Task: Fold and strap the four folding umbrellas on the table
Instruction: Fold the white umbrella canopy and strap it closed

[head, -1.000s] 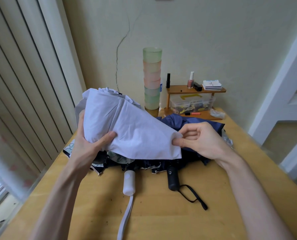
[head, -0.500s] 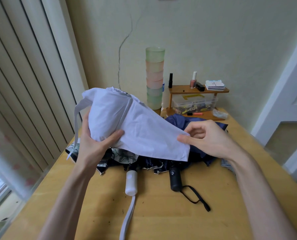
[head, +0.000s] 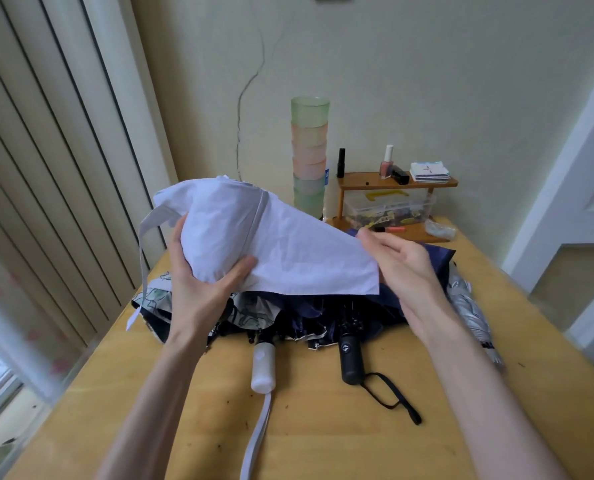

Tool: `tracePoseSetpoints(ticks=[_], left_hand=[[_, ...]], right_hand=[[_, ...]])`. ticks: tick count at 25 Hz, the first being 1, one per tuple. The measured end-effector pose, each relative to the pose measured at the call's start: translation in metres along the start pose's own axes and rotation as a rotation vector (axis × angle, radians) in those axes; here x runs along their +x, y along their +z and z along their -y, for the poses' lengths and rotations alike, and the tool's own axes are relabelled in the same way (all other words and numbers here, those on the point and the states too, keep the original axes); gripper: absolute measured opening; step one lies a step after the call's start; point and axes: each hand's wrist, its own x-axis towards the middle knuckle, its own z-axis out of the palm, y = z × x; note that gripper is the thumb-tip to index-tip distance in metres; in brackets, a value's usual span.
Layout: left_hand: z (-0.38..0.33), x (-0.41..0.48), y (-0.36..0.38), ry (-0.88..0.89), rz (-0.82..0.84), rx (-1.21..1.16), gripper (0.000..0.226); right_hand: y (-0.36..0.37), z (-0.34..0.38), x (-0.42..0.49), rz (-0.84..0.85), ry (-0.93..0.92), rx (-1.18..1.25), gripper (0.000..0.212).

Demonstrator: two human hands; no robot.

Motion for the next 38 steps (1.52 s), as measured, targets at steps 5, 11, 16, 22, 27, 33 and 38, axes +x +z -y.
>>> tracePoseSetpoints(ticks=[5,11,16,22,27,33,38], left_hand=[[-0.001,-0.001,0.002,-0.031,-0.064,-0.036,0.093],[-0.008,0.003,-0.015,0.023,0.056,-0.013,0.096],[-0.015,0.002,-0.018,0.054,0.175,-0.001,0.101],[-0.018,0.006,-0.026,0.095,0.154,0.016,0.096],[-0.01,0.005,-0.015,0.046,0.062,0.033,0.094],[-0.004,0.004,-0.008,-0.101,0.002,-0.023,0.09],[-0.004,0.0,-0.003,-0.214,0.181,-0.076,0.095]], right_hand=[[0.003,-0.008,0.002,-0.262,-0.221,-0.093,0.022],[0.0,0.0,0.003,0.104,-0.213,-0.106,0.024],[-0.001,-0.005,0.002,0.286,-0.311,-0.375,0.026],[-0.021,0.001,0.0,0.445,-0.175,-0.436,0.033],[-0.025,0.009,0.0,0.222,-0.115,-0.276,0.001],[-0.022,0.019,-0.003,0.144,-0.135,-0.057,0.016],[-0.018,0.057,-0.016,0.405,-0.281,0.063,0.024]])
